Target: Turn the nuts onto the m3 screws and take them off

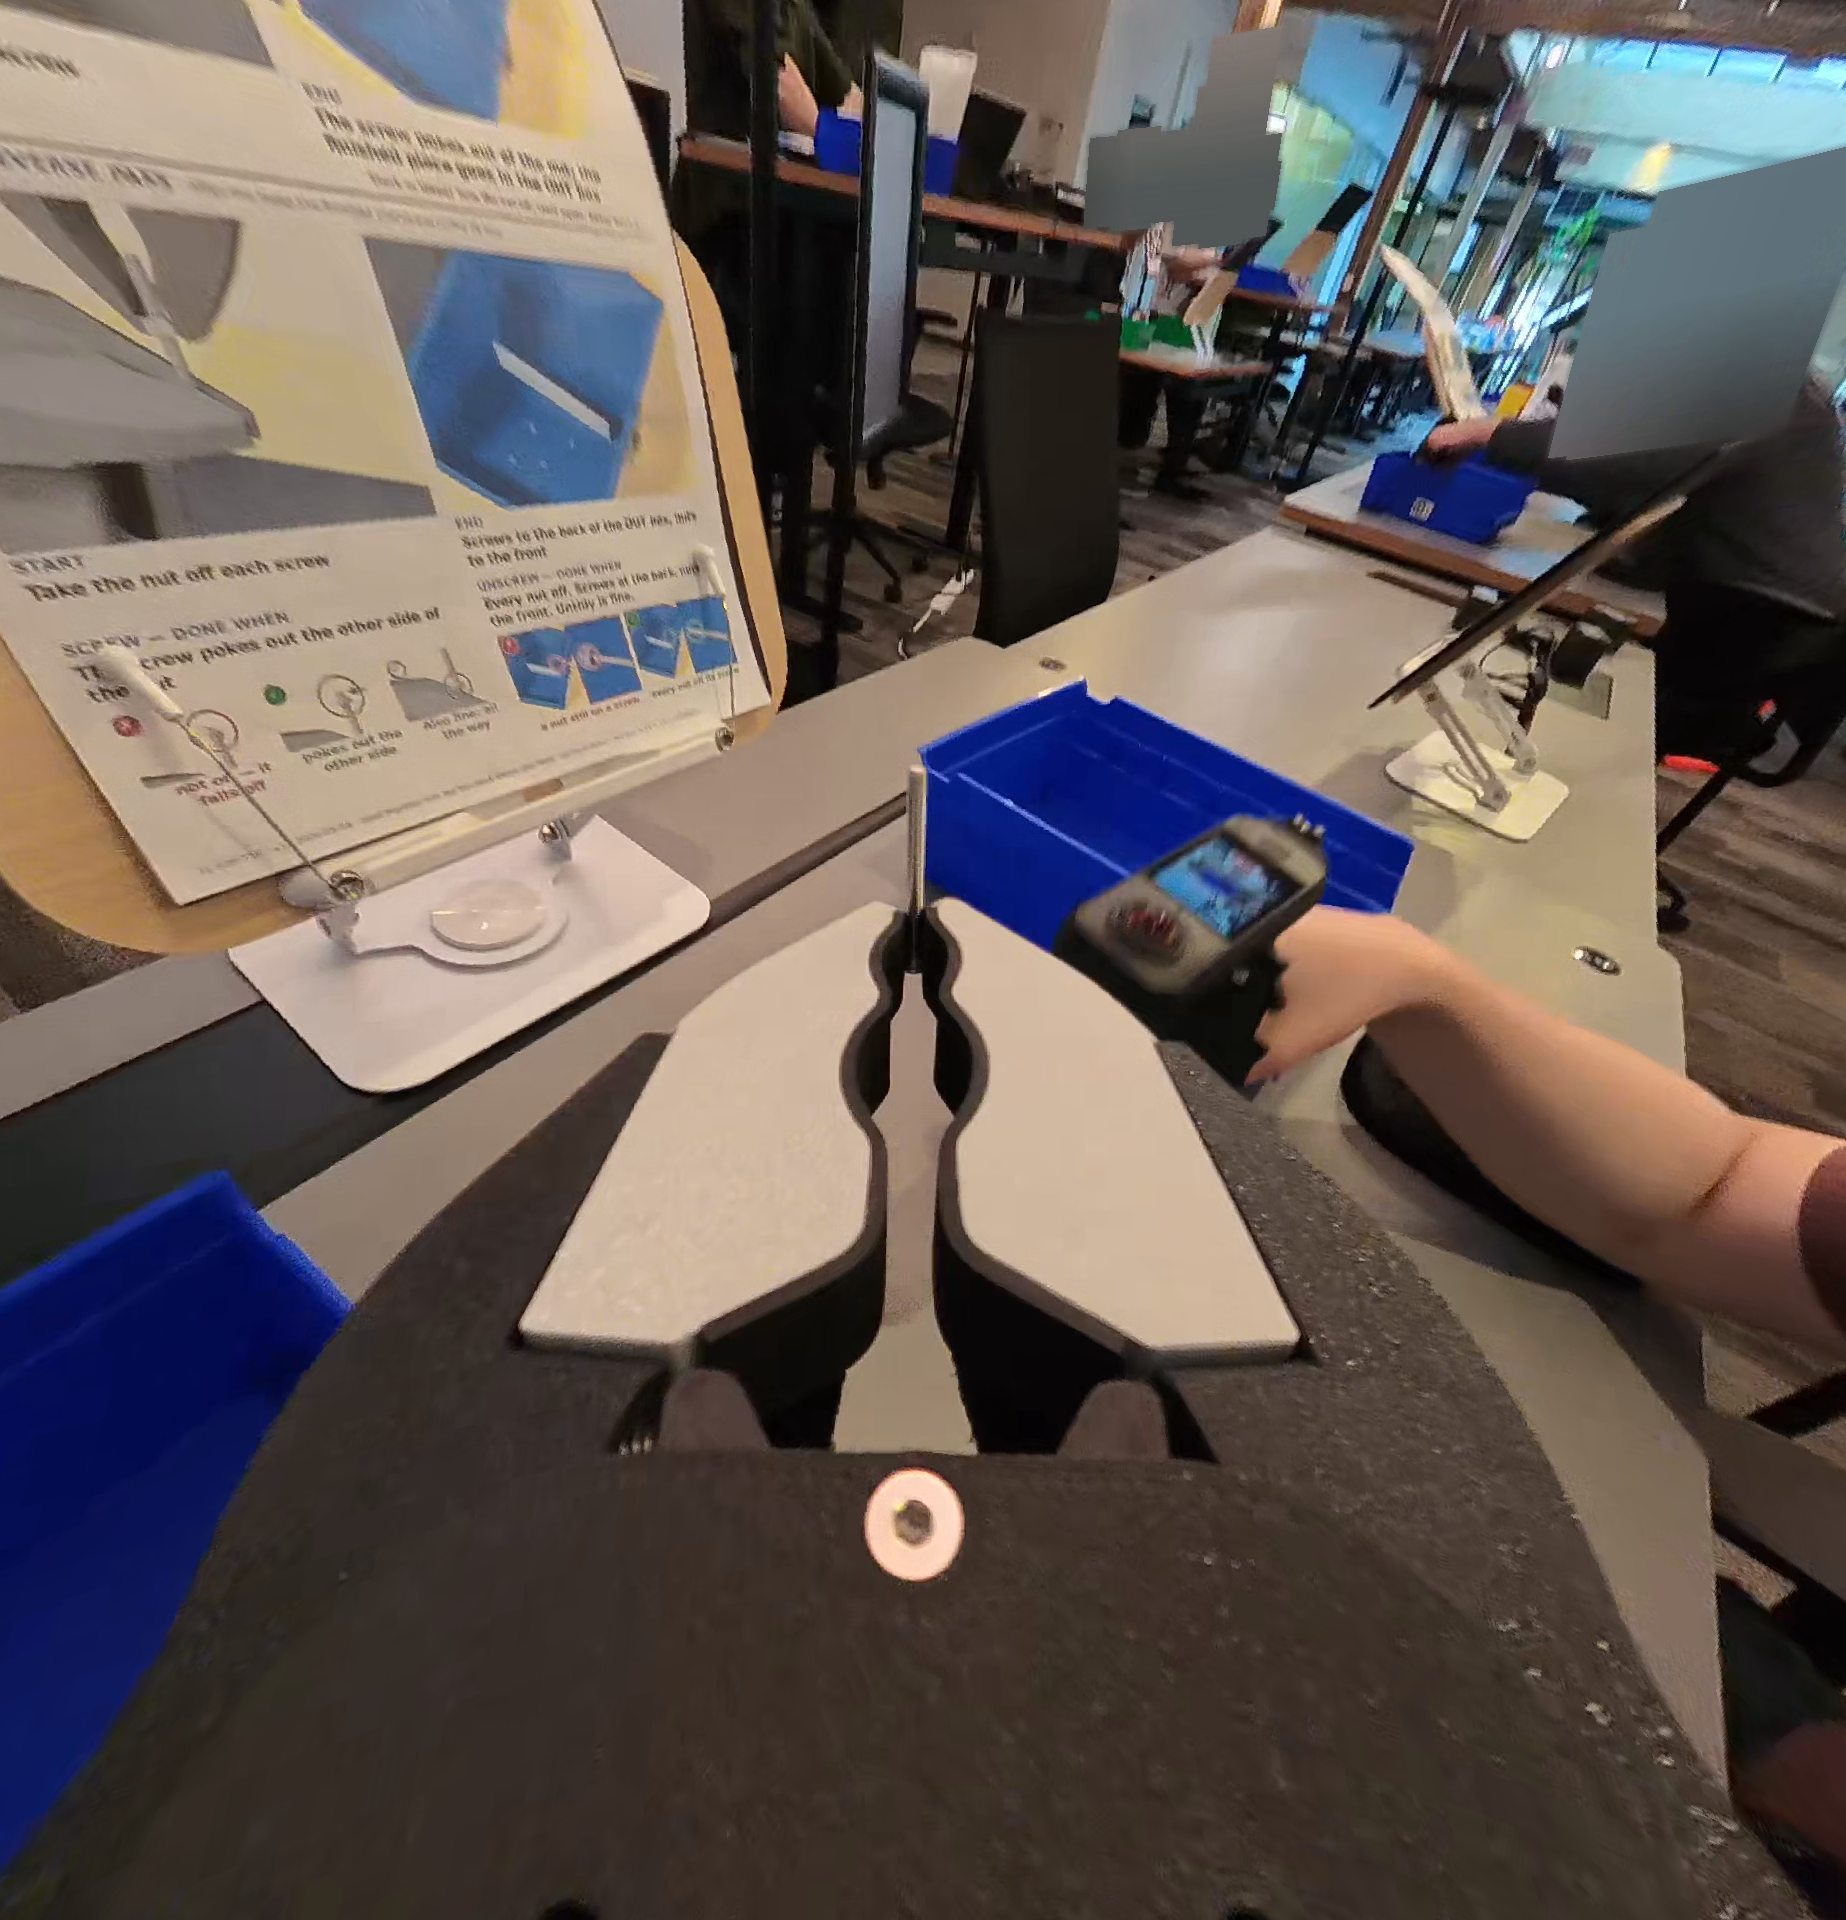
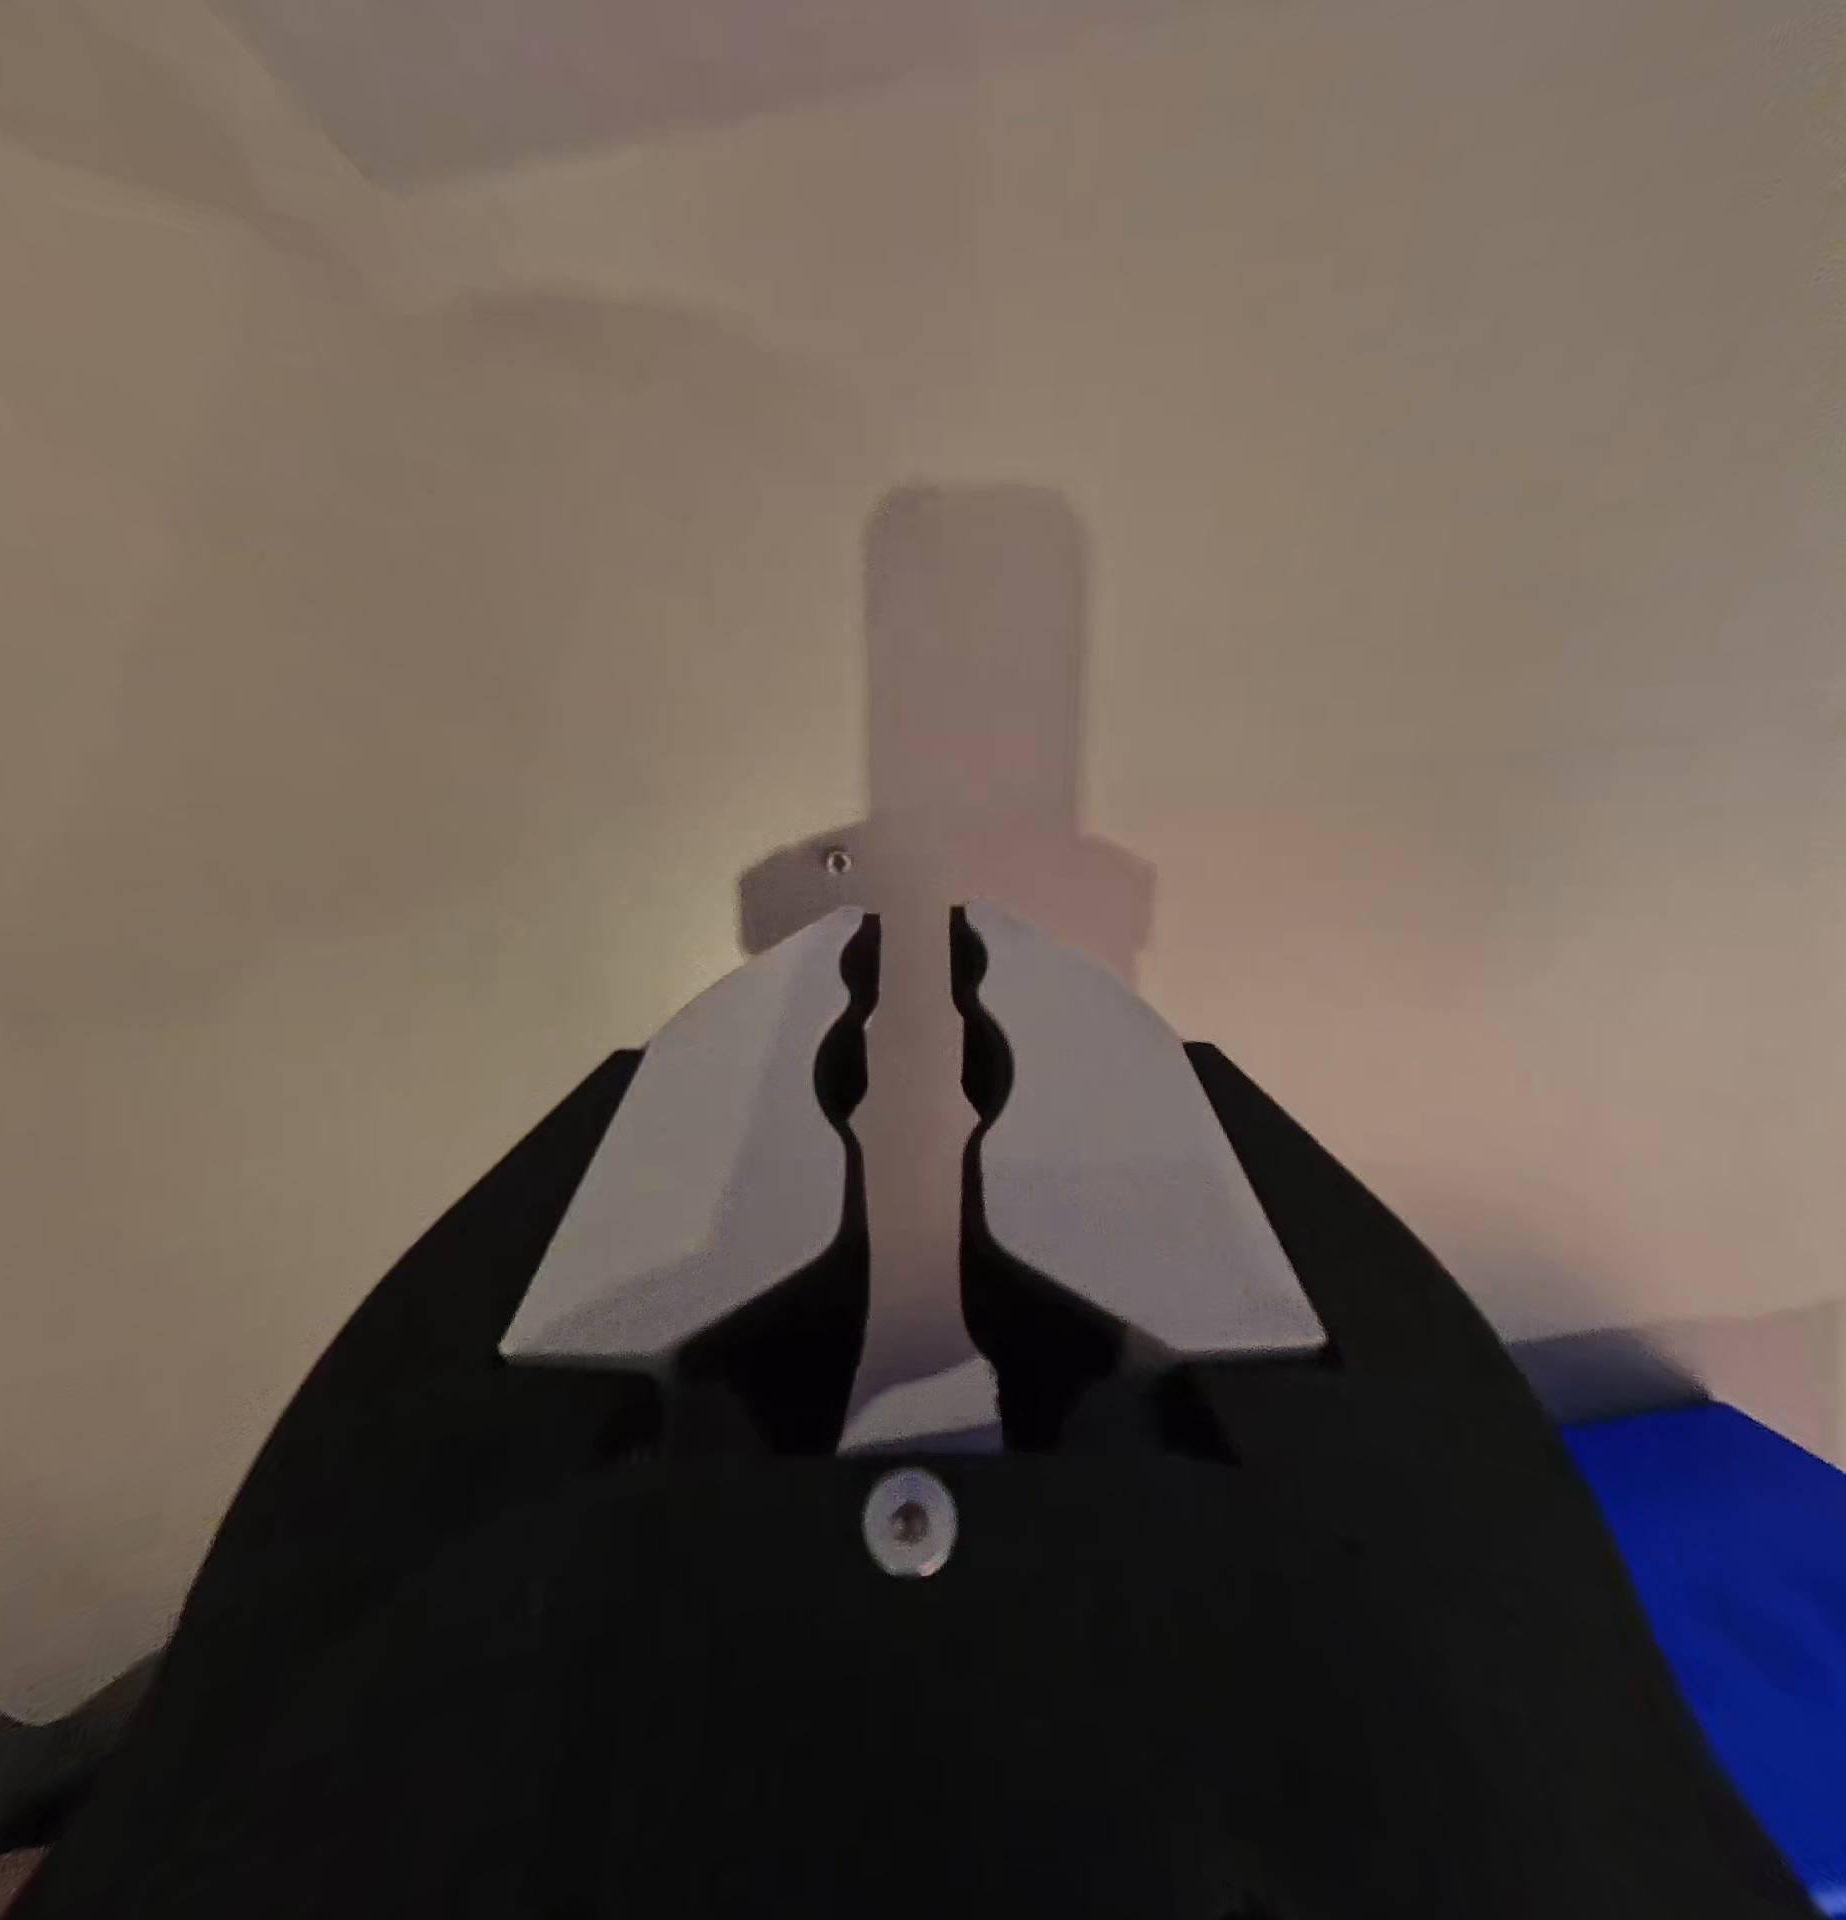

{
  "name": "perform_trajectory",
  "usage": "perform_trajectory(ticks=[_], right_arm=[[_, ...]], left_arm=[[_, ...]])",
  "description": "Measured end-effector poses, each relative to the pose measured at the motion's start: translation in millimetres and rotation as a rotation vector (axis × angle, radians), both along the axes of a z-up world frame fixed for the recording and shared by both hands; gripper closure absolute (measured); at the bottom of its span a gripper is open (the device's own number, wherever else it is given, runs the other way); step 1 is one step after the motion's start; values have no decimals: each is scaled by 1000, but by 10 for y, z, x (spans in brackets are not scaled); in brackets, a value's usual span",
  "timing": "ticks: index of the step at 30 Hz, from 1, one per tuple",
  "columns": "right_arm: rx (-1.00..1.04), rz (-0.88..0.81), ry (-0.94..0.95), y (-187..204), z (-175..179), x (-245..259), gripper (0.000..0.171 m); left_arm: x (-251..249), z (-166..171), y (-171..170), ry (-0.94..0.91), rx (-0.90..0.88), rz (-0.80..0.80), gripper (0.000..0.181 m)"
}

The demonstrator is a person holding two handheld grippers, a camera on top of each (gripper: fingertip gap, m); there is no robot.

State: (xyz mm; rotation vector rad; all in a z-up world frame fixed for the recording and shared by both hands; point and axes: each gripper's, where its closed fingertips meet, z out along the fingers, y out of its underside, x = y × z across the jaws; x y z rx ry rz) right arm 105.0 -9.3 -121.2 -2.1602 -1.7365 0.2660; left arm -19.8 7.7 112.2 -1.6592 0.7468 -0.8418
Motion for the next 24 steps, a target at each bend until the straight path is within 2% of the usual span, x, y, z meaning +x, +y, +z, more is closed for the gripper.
perform_trajectory(ticks=[4,12,24], right_arm=[[25,111,-71,-71,-176,-77,158],[43,247,-86,-123,-294,-93,157],[24,257,-126,-82,-378,-128,154]], left_arm=[[-62,68,-7,-46,-8,-2,179],[-30,137,-54,-100,-13,-47,179],[10,143,-65,-119,-43,-78,180]])
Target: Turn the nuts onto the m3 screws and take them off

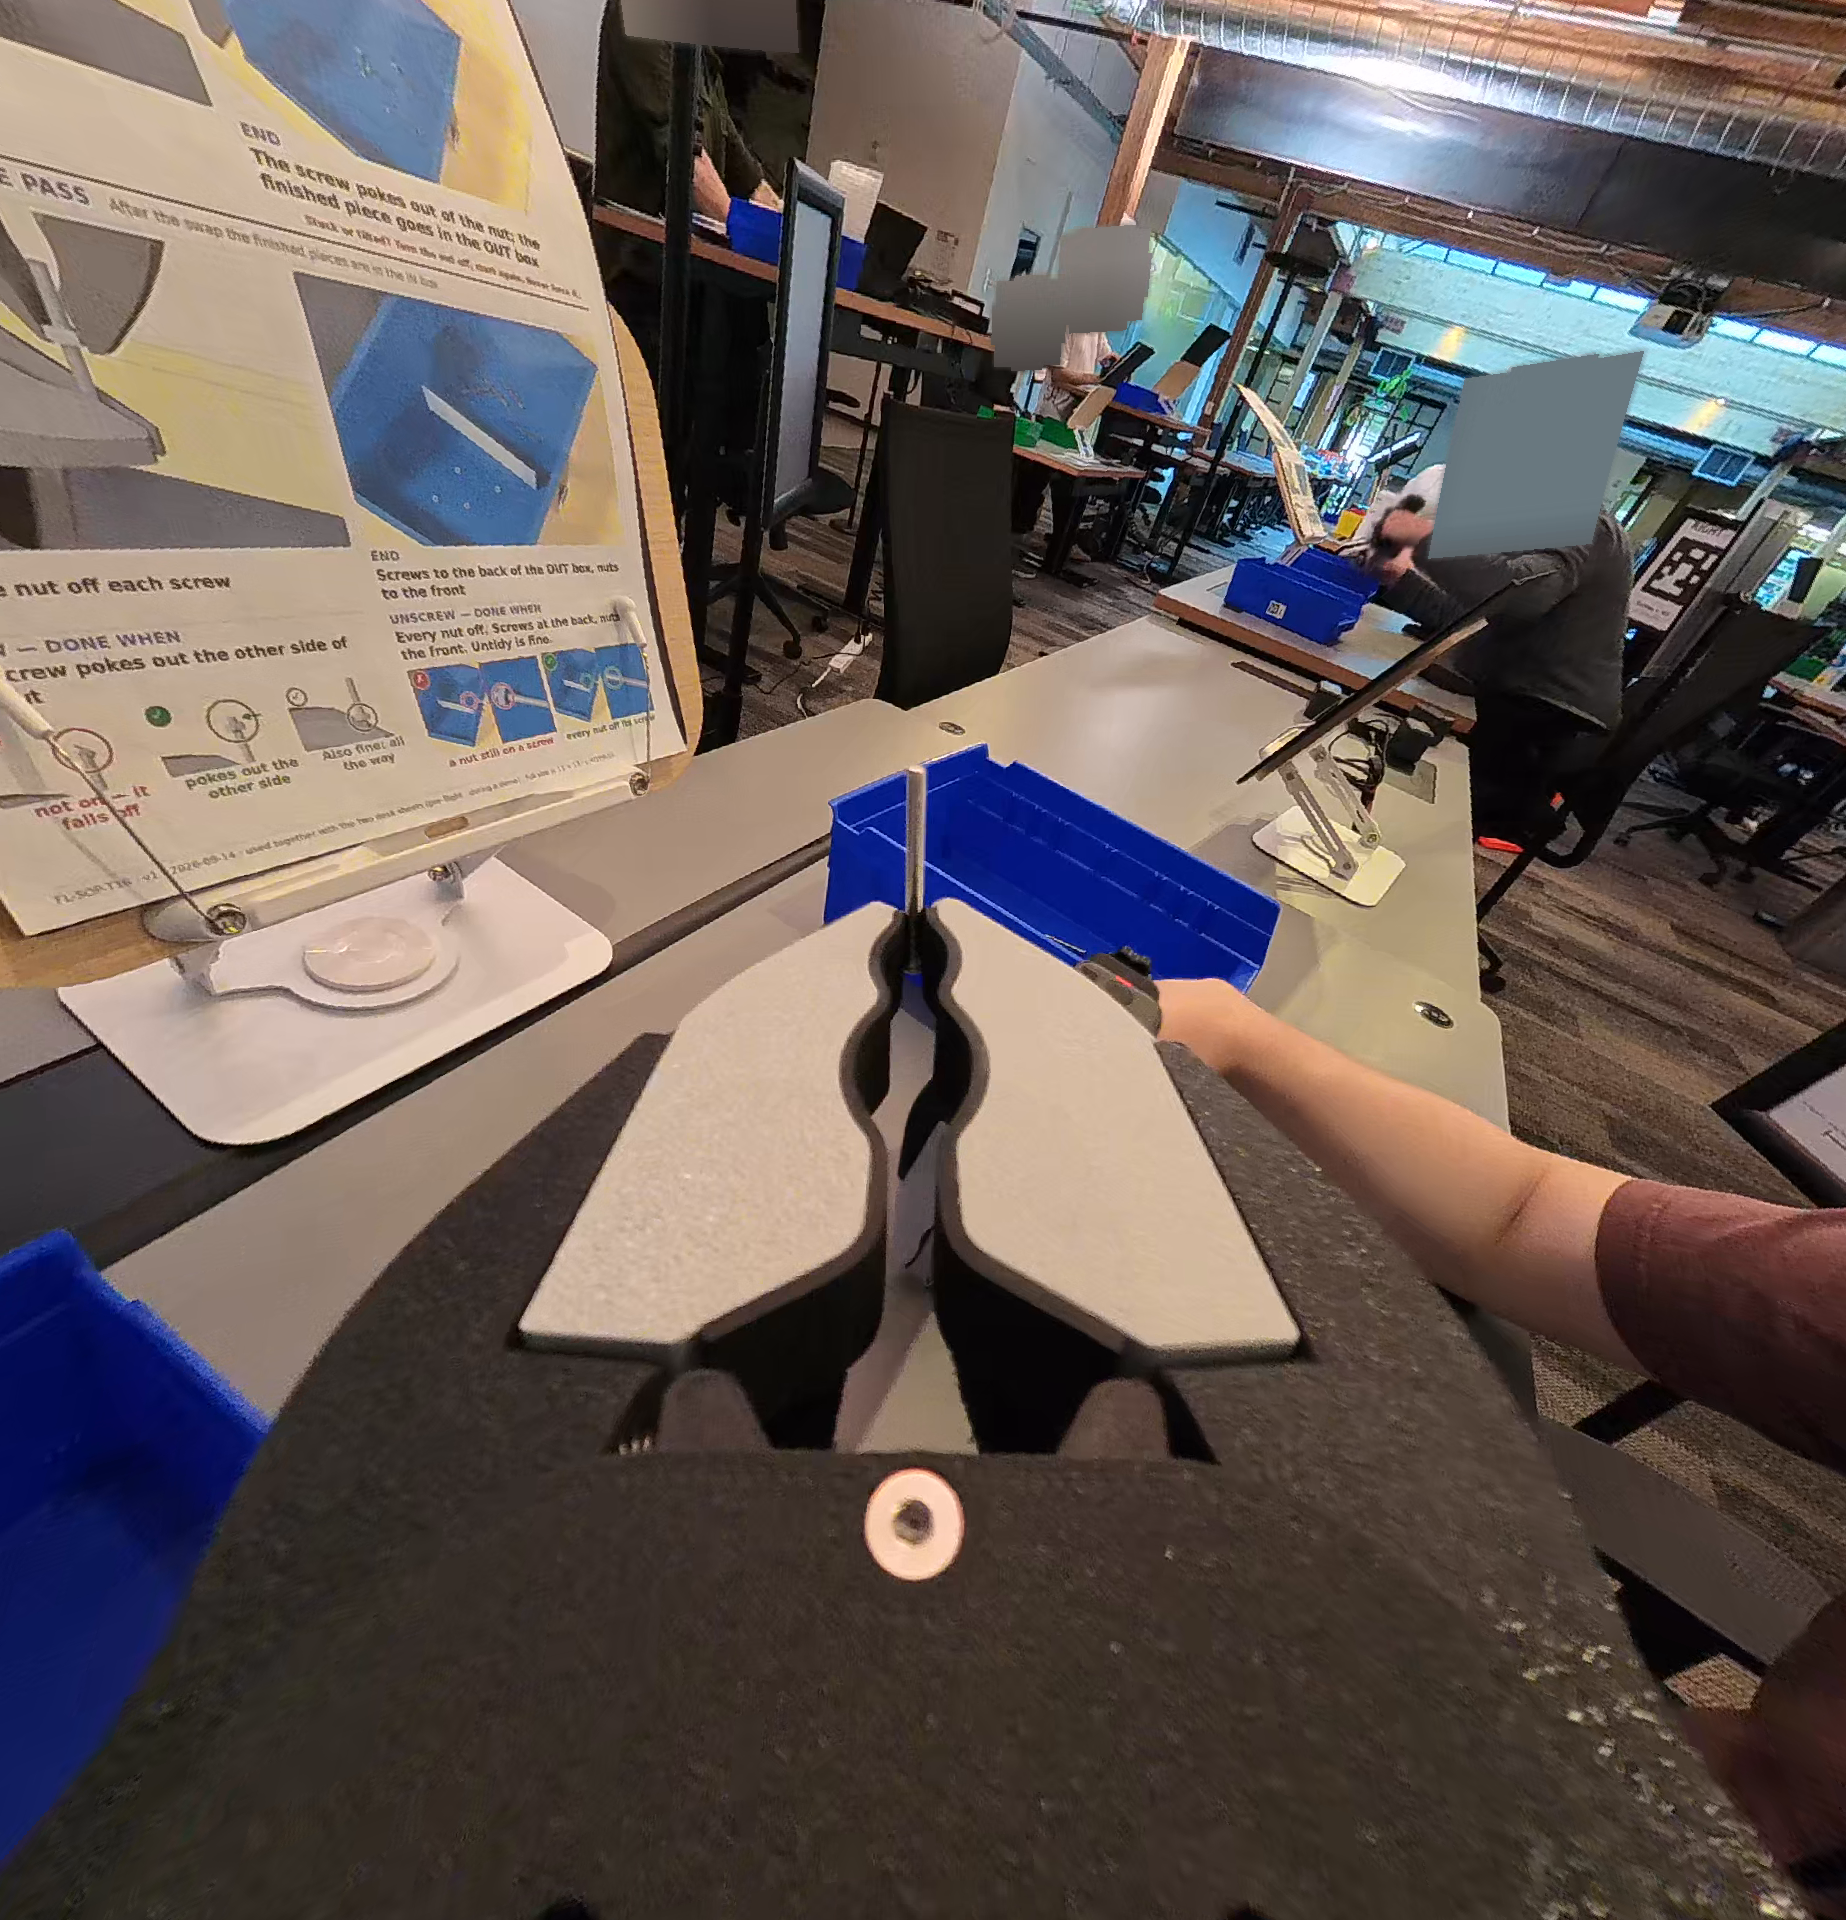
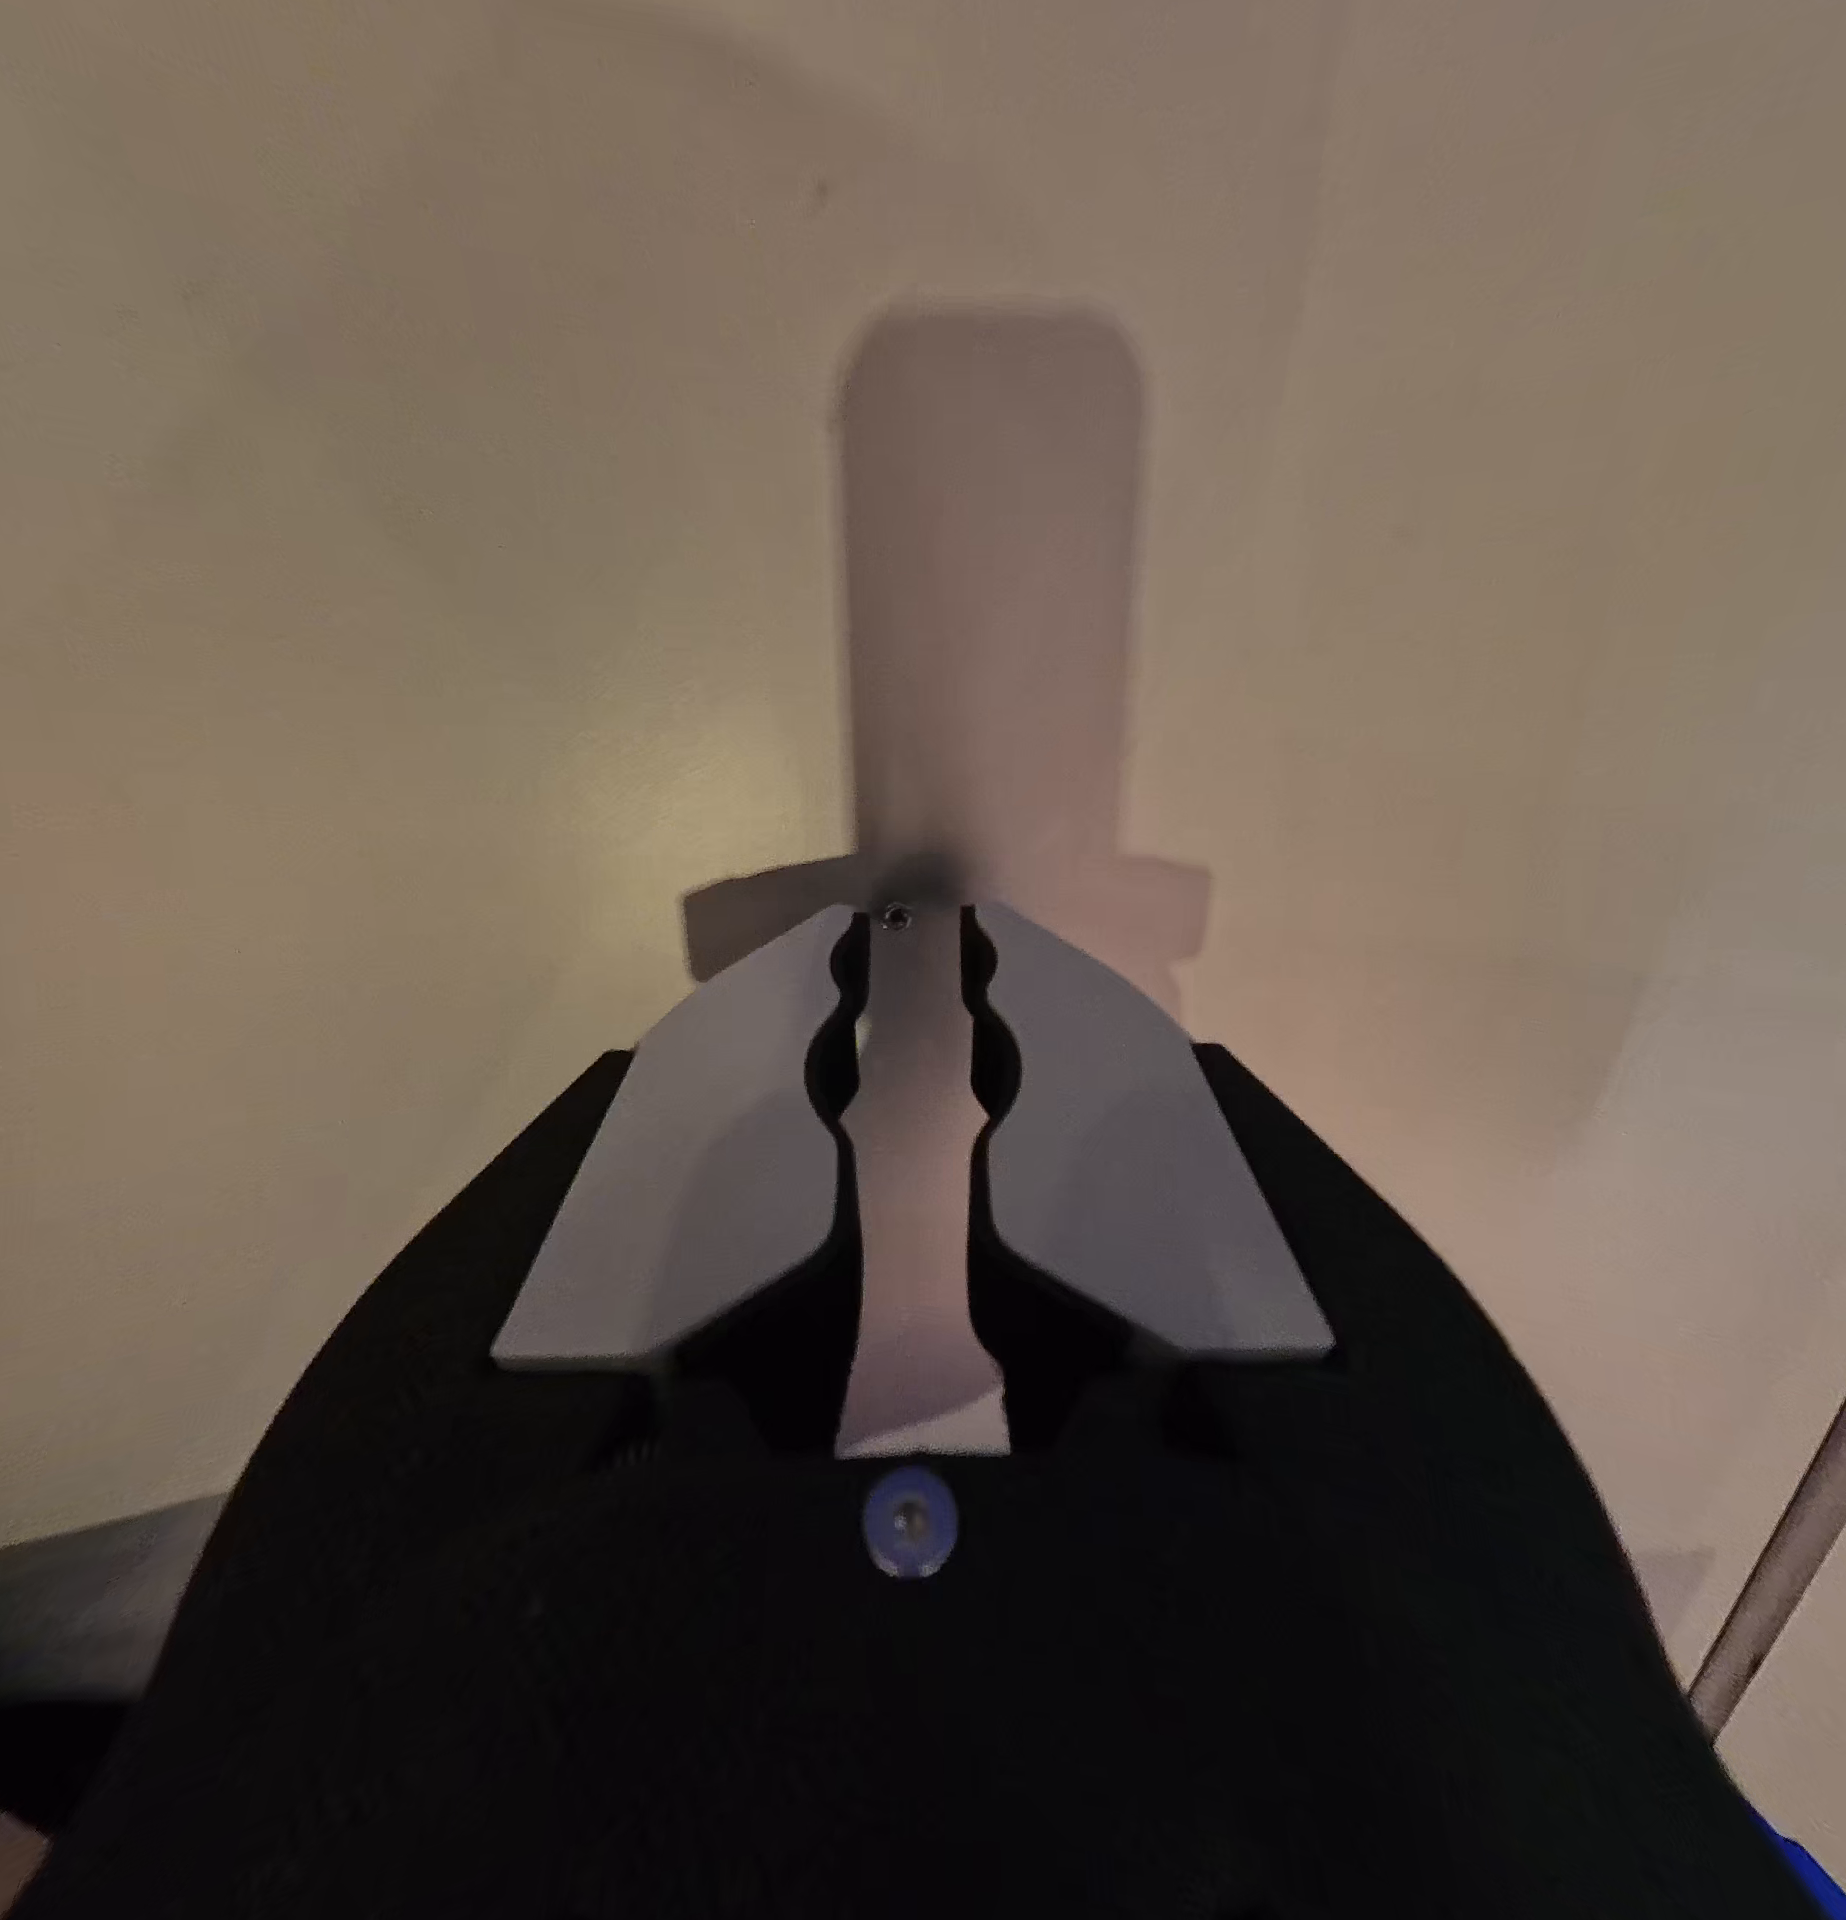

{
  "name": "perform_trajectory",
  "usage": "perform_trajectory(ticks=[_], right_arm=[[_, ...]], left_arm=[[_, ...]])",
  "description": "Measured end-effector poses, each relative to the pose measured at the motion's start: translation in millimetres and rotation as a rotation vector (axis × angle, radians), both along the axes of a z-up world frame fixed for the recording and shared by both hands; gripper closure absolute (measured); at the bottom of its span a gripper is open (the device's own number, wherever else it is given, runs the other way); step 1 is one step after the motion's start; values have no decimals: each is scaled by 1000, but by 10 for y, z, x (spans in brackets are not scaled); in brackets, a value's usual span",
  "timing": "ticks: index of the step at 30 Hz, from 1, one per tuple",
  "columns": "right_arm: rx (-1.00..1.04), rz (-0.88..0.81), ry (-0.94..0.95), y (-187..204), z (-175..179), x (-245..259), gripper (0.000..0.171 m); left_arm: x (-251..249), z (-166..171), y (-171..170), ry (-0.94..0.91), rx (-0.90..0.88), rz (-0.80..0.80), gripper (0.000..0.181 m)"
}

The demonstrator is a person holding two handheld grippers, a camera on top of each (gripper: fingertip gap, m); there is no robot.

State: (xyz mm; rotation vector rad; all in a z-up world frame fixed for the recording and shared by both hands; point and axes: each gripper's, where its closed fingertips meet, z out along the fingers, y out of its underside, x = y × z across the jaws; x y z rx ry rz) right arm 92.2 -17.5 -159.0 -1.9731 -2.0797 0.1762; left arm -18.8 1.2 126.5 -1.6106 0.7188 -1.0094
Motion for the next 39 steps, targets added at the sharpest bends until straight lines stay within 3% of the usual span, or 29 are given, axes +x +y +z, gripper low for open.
perform_trajectory(ticks=[39], right_arm=[[-71,57,-67,-38,-48,14,165]], left_arm=[[212,-180,3,50,-48,-59,179]])
